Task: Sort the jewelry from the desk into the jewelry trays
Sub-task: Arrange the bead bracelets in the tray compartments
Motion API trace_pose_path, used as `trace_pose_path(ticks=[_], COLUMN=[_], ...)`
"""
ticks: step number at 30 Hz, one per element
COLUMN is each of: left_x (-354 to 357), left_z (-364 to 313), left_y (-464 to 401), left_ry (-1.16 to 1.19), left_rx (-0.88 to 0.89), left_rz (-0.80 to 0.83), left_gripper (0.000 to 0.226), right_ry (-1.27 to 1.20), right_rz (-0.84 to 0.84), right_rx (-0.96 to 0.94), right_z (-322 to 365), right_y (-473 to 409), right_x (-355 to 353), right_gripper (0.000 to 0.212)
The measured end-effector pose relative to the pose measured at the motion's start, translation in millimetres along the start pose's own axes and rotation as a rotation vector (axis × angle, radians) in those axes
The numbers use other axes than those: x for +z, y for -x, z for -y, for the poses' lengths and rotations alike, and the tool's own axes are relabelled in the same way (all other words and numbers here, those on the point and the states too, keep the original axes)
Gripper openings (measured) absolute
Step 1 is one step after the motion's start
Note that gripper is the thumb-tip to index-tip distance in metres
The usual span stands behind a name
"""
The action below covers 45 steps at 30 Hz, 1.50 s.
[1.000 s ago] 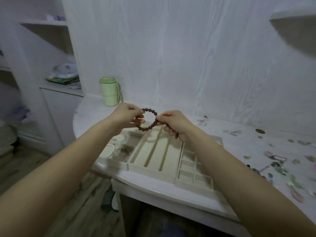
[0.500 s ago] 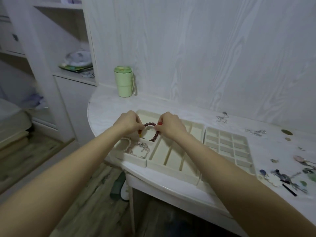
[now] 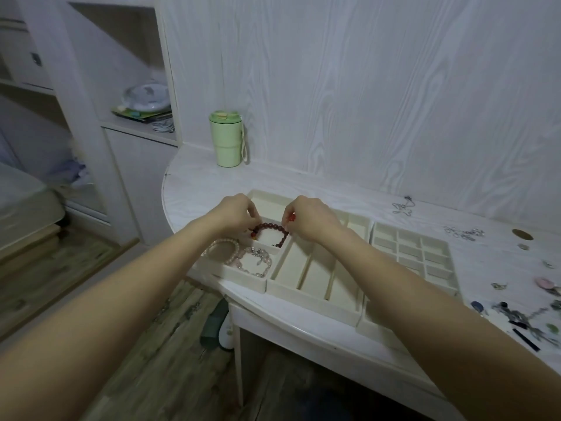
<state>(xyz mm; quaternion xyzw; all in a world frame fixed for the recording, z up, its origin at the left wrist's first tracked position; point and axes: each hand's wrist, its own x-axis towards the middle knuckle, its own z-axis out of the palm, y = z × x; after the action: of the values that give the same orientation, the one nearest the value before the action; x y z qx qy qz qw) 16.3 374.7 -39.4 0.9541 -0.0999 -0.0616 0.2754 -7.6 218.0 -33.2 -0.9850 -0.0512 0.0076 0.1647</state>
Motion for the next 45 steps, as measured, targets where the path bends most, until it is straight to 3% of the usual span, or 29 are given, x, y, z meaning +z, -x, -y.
trace_pose_path(ticks=[7,16,22,28,33,39,45], left_x=[2.8,5.4,2.6,-3.8,-3.1,-4.4,-7.6], left_z=[2.8,4.8,10.3,12.0,17.0,26.3,30.0], left_y=[-8.1,-10.7,-16.2,-9.2,-9.4,-12.6,-11.2], left_ry=[0.105,-0.128,-0.114,-0.381,-0.339,-0.307,-0.299], left_rx=[-0.06,0.047,0.133,0.23,0.241,0.178,0.076], left_rz=[0.031,0.12,-0.036,0.116,0.118,0.008,0.068], left_gripper=[0.023,0.039,0.039,0.047,0.051,0.035,0.033], right_ry=[-0.004,0.073,0.212,0.27,0.336,0.328,0.285], right_rz=[0.001,0.02,-0.062,0.004,-0.039,-0.042,-0.028], right_rx=[-0.007,0.04,0.032,0.042,0.042,0.048,0.049], right_z=[4.1,8.4,14.1,25.6,34.3,36.1,33.5], right_y=[-0.2,0.5,5.2,6.2,6.3,6.9,2.5], right_x=[1.6,5.9,2.1,-0.5,6.2,11.4,10.6], right_gripper=[0.025,0.025,0.023,0.03,0.03,0.03,0.02])
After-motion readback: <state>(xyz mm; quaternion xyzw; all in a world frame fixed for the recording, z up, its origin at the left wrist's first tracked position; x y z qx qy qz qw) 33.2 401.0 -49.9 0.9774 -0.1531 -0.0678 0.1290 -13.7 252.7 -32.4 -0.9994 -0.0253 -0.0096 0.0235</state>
